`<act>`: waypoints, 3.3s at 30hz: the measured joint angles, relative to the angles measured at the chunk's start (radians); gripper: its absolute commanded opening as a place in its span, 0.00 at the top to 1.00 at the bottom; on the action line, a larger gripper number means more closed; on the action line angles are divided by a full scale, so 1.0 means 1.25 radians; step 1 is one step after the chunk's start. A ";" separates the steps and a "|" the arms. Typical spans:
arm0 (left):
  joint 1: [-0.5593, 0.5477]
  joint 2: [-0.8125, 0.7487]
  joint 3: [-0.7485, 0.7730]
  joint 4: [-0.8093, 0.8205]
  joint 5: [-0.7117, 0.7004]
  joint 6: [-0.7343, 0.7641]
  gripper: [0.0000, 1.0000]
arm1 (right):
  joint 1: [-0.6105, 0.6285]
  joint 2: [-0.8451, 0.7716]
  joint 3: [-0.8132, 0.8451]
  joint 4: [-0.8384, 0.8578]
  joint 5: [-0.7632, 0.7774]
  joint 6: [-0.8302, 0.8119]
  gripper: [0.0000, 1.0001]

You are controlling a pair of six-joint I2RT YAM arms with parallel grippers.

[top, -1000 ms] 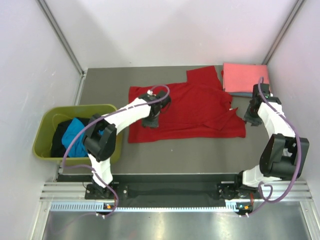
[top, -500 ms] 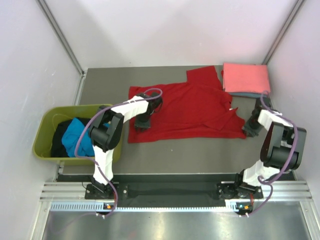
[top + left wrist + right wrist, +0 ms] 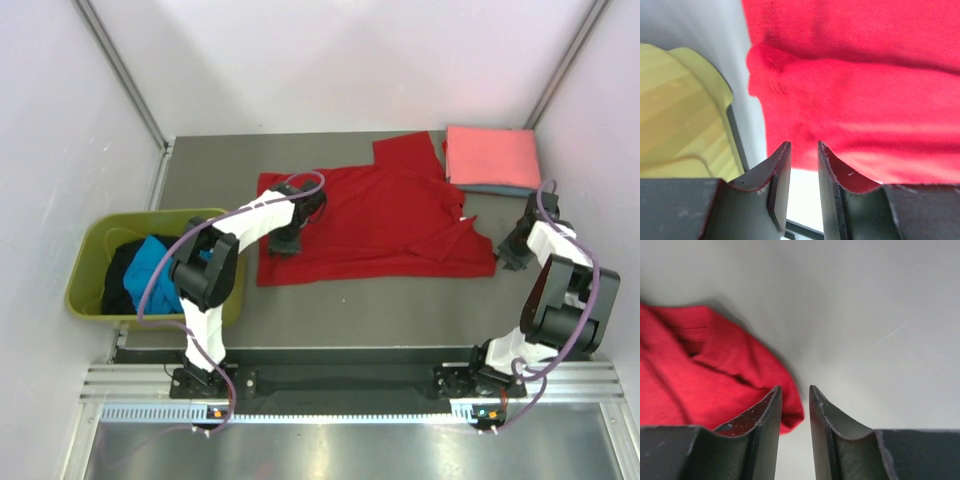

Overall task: Fold and stack the t-shirts
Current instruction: Fold the tshirt

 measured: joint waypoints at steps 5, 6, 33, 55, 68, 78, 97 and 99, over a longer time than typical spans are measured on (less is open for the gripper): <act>-0.014 -0.087 0.008 0.017 0.102 0.027 0.66 | 0.000 -0.069 0.007 -0.006 -0.030 0.042 0.61; -0.016 -0.100 0.007 0.022 0.120 0.031 0.66 | 0.000 -0.086 0.005 -0.007 -0.034 0.059 0.60; -0.069 -0.217 -0.135 0.029 0.083 0.055 0.63 | -0.005 -0.057 -0.123 0.055 -0.041 0.204 1.00; -0.089 -0.126 -0.249 0.109 0.115 0.073 0.75 | -0.067 -0.072 -0.124 0.056 -0.016 0.130 1.00; -0.109 -0.143 -0.293 0.115 0.125 -0.014 1.00 | -0.100 -0.114 -0.166 0.055 -0.028 0.112 1.00; -0.184 -0.202 -0.328 0.056 0.154 -0.078 0.73 | -0.108 -0.187 -0.208 0.013 -0.013 0.112 0.89; -0.078 -0.102 -0.013 -0.014 0.120 0.154 0.60 | 0.046 -0.280 -0.125 -0.085 0.007 0.096 0.65; -0.067 -0.076 -0.003 -0.009 0.125 0.185 0.58 | 0.092 -0.268 -0.123 -0.083 -0.004 0.105 0.64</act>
